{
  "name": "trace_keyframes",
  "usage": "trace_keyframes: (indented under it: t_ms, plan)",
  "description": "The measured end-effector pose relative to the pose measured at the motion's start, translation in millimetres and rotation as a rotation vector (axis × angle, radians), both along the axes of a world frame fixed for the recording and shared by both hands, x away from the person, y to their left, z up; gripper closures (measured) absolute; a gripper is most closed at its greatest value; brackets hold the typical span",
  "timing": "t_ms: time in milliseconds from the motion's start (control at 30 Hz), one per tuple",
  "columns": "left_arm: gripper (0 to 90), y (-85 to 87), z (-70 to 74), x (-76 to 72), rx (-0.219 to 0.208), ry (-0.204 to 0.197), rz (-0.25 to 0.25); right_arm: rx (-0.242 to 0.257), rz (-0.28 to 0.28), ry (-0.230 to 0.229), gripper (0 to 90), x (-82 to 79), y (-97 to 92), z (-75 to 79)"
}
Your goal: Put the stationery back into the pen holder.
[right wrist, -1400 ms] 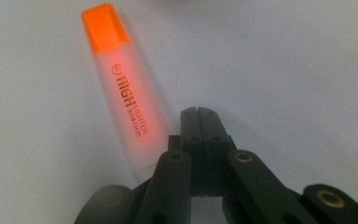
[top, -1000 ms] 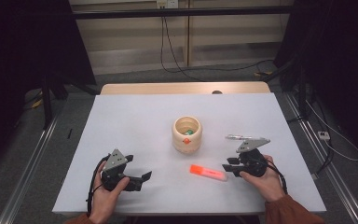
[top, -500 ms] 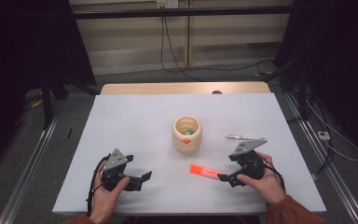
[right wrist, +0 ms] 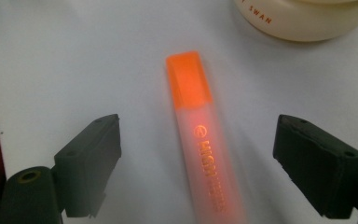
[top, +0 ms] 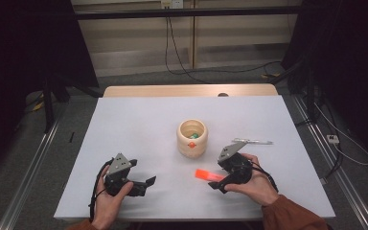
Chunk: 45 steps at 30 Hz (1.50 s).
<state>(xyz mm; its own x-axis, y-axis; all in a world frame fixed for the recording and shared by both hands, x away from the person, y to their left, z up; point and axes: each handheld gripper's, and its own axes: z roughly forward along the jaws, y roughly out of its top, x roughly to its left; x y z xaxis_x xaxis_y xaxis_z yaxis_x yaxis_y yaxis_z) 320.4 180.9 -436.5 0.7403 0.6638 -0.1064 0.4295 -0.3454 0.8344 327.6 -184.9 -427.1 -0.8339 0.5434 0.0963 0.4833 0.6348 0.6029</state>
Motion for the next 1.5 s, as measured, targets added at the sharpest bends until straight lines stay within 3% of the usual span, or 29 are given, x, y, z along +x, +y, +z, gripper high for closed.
trace_keyframes:
  t_ms: [267, 333, 433, 667, 900, 1033, 1500]
  plan:
    - [5.8, -0.1, -0.5, 0.4, 0.002, 0.007, 0.002, -0.04, 0.037, 0.069, 28.6, 17.1, 17.1, -3.1]
    - [5.8, 0.1, -0.9, 0.5, 0.001, 0.007, 0.002, -0.079, 0.039, 0.048, 33.5, 21.3, 23.7, -1.7]
    - [5.8, 0.2, -0.5, 0.2, 0.002, 0.008, 0.003, -0.106, 0.069, 0.08, 41.4, 26.4, 33.8, -0.2]
    - [5.8, 0.2, -0.8, 0.2, 0.001, 0.011, -0.001, -0.131, 0.097, 0.088, 53.9, 28.2, 39.7, -3.1]
    - [5.8, 0.0, -1.2, 0.2, 0.0, 0.009, -0.001, -0.181, 0.117, 0.055, 58.2, 24.3, 44.2, -5.0]
    - [5.8, 0.4, -1.0, 0.6, 0.006, 0.009, -0.001, -0.176, 0.113, 0.052, 65.3, 26.3, 42.3, -5.4]
    - [5.8, -0.4, -1.4, 0.5, 0.004, 0.009, -0.006, -0.185, 0.11, 0.035, 67.5, 23.8, 43.3, -5.1]
